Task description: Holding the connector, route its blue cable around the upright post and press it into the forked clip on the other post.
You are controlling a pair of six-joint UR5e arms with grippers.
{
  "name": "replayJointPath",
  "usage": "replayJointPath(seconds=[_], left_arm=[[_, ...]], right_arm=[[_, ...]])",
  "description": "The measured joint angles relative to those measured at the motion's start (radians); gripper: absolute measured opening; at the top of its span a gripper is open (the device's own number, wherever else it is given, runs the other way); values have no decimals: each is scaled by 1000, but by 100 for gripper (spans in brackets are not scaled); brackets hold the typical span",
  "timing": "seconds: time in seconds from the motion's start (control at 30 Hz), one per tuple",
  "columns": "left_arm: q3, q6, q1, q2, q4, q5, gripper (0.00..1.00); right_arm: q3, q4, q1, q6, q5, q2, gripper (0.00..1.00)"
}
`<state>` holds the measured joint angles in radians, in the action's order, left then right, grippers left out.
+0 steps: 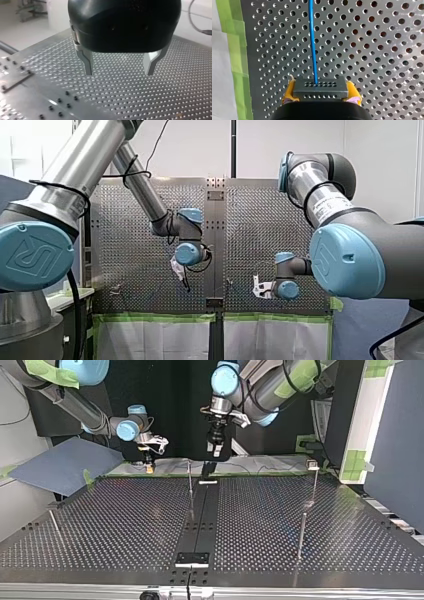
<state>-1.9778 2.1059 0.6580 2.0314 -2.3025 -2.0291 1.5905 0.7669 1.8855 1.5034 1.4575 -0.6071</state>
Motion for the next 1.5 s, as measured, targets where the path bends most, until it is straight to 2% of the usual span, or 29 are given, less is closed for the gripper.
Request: replayJointPath(seconds=[0.13,0.33,0.63,0.8,1.03,1.5], left_arm=[[-35,29,-2,-35,1,-20,100],[-94,39,-8,-94,-9,-27,100],[-158,-1,-11,-173,7,-39,100],[-163,-37,-11,-218,48,-37,100],[-167,-44,-12,-280,81,-38,100],[-222,-59,-16,-297,133,-58,100]], right_arm=[[0,-1,0,0,0,0,12],[0,-1,1,0,-1,0,12],[0,4,1,0,0,0,12],[0,5,2,0,-2,0,12],[0,2,2,1,-3,0,12],[-3,-1,4,3,-3,-1,12]])
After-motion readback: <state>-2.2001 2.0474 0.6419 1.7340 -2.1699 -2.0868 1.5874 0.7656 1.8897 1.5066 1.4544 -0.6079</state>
